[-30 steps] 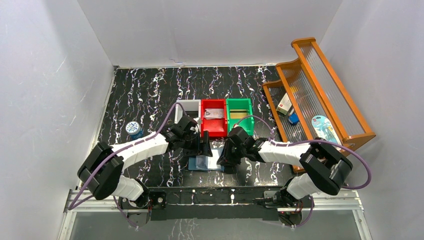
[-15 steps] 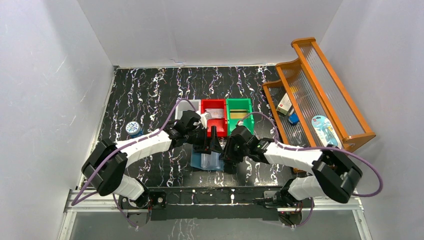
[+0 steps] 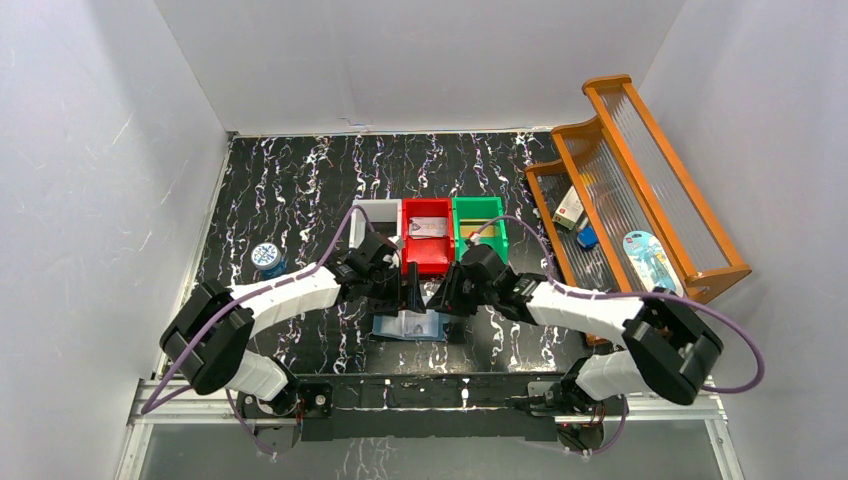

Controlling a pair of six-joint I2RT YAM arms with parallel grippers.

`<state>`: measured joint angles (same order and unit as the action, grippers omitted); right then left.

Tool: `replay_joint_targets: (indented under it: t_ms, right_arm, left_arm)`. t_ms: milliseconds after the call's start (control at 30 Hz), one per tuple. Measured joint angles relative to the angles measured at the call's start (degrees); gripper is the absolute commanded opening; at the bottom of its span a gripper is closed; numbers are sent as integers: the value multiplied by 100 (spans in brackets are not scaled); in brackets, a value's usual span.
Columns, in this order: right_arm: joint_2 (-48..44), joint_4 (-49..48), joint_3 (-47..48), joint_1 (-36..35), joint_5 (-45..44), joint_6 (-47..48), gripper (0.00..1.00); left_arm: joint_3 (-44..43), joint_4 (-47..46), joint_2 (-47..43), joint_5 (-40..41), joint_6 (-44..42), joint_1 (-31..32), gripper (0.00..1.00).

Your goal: Take the credit cards out of the card holder

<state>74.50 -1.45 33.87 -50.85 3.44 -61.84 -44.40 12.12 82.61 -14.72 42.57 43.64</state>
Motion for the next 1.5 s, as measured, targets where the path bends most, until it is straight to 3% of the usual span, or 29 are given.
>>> replay_joint_targets:
  t_ms: [500,700,833,967,1500]
  right_arm:
    - [1110,-120,511,63,656,210,31]
    - [1445,271,772,59,708,273,26]
    - [1541,457,887,59,723,275,24]
    - [1578,535,918,59,723,240,24]
    - [1711,417,907,136,1008,4,22]
  left_arm:
    - [393,-37,-280,343,289,0,72]
    - [400,-111,-525,426,337,0,65]
    - [461,-138,-590,507,358,0,54]
    - [487,-151,-577,599,404,0,53]
    - [1836,-1709,-955,334,1475,-391,51]
